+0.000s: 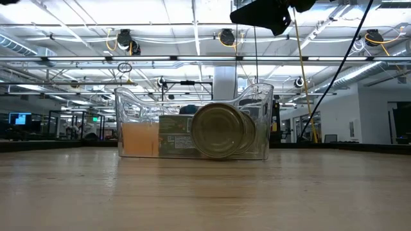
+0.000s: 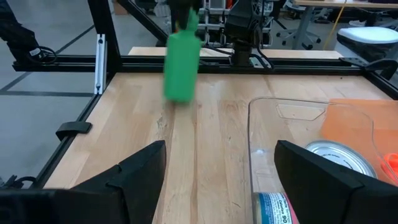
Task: Pick & Place Food Item
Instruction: Put the green water bottle into the orange bin
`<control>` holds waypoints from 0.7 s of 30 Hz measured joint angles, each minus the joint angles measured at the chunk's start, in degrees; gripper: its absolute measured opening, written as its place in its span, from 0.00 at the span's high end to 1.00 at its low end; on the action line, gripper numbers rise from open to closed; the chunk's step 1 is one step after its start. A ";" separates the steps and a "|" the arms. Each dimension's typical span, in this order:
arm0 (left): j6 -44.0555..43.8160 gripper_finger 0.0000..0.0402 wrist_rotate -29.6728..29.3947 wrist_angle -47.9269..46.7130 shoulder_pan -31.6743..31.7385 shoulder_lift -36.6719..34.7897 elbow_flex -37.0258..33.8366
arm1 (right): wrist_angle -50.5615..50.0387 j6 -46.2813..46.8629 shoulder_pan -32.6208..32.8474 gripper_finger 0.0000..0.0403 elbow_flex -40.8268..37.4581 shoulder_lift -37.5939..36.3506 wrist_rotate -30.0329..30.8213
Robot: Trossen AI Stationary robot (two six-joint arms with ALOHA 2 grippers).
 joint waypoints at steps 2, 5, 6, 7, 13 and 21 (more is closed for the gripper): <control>0.07 0.26 -0.43 1.08 -0.16 0.12 -0.67 | 0.03 0.01 0.00 0.30 0.00 0.00 0.00; 0.07 0.26 -0.49 0.71 -0.41 -0.03 -1.20 | 0.21 0.02 0.00 0.30 0.00 0.00 0.00; 0.05 0.26 -0.52 1.00 -0.42 0.00 -1.31 | 0.28 0.02 0.00 0.30 0.00 0.00 0.00; 0.08 0.26 -1.01 1.19 -0.47 0.03 -1.44 | 0.37 0.02 0.00 0.30 0.00 0.00 0.00; 10.88 0.26 -8.54 9.29 -0.62 0.03 -3.03 | 0.41 0.02 0.00 0.30 0.00 0.00 0.00; 36.27 0.26 -18.77 27.51 -0.62 3.07 -3.03 | 0.42 0.02 0.00 0.30 0.00 0.00 0.00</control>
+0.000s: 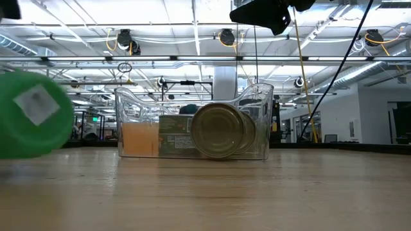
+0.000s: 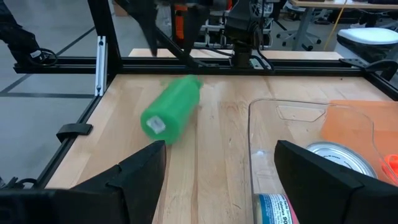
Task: Pick & Place Food Item
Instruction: Put the green water bottle into the orange bin
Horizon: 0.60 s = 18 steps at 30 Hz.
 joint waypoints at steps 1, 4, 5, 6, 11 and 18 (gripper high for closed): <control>2.73 0.26 -0.02 0.50 -0.02 1.08 0.00 | 0.01 0.00 0.00 0.30 0.00 0.00 0.00; 10.85 0.26 -0.09 1.02 0.09 5.33 0.00 | 0.03 0.00 0.00 0.30 0.00 0.00 0.00; 13.93 0.26 -0.04 1.22 0.24 6.86 0.00 | 0.14 0.00 -0.02 0.30 0.00 0.00 0.02; 17.01 0.26 -0.02 1.30 0.37 8.40 0.00 | 0.42 0.00 -0.02 0.30 0.00 0.00 0.02; 28.59 0.26 -2.47 1.54 1.88 15.49 0.00 | 1.77 -0.17 -0.02 0.30 0.00 0.00 0.02; 31.64 0.26 -2.02 4.56 4.34 21.65 0.35 | 3.01 -0.05 -0.02 0.30 0.00 -0.02 0.02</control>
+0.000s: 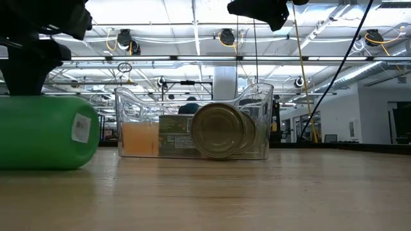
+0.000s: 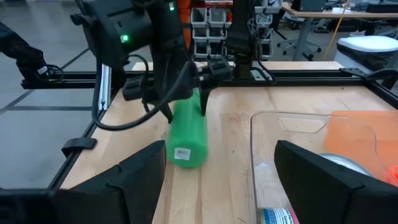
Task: Pick & Place Food Item
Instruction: Put the green water bottle into the orange bin
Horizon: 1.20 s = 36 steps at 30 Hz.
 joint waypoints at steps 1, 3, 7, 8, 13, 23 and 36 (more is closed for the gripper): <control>-0.54 0.26 -0.38 0.49 0.19 0.52 -0.01 | 0.11 0.03 0.00 0.30 0.00 0.00 0.01; -2.98 0.26 -2.26 1.78 0.47 1.04 -0.07 | 0.25 0.03 0.00 0.30 0.00 0.00 0.04; -4.79 0.26 -7.81 3.38 1.21 1.43 -0.09 | 0.45 0.03 0.00 0.30 0.00 0.00 0.07; -4.43 0.27 -7.92 3.34 1.48 1.25 -0.11 | 0.45 0.03 0.00 0.30 0.00 0.00 0.07; -6.39 0.42 -5.64 1.47 3.54 -1.79 -0.52 | 0.43 -0.08 0.00 0.30 0.00 0.00 0.09; -10.48 0.81 -5.42 1.37 7.92 -18.46 -0.37 | 0.09 -0.34 0.00 0.30 0.00 0.00 0.13; -10.90 0.73 2.84 4.53 10.35 -17.88 -0.31 | -0.73 -0.23 0.00 0.30 0.00 0.00 0.13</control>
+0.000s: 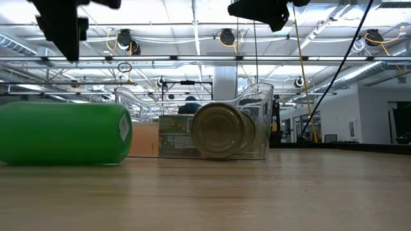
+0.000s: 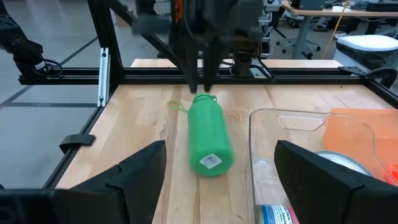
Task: Pick & Place Food Item
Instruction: Put the green water bottle into the orange bin
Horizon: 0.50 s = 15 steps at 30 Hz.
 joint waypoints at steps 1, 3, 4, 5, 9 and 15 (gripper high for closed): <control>0.04 0.67 -0.16 -0.21 0.13 1.12 0.00 | 0.02 0.02 0.00 0.30 0.00 0.00 0.00; 1.13 0.56 -0.67 -1.22 0.30 3.79 0.02 | 0.01 0.02 0.00 0.30 0.00 0.00 -0.01; 2.27 0.50 -0.67 -1.70 0.35 5.21 0.02 | 0.00 0.02 0.00 0.30 0.00 0.00 -0.02; 3.78 0.45 -0.88 -1.81 0.35 6.68 0.02 | 0.00 0.03 0.00 0.30 0.00 0.00 -0.04; 10.39 0.28 -0.20 -1.45 0.37 11.55 0.02 | -0.09 0.04 0.00 0.30 0.00 0.00 -0.05; 10.94 0.15 4.58 1.33 0.37 16.92 0.21 | -0.37 0.02 0.00 0.30 0.00 0.00 -0.09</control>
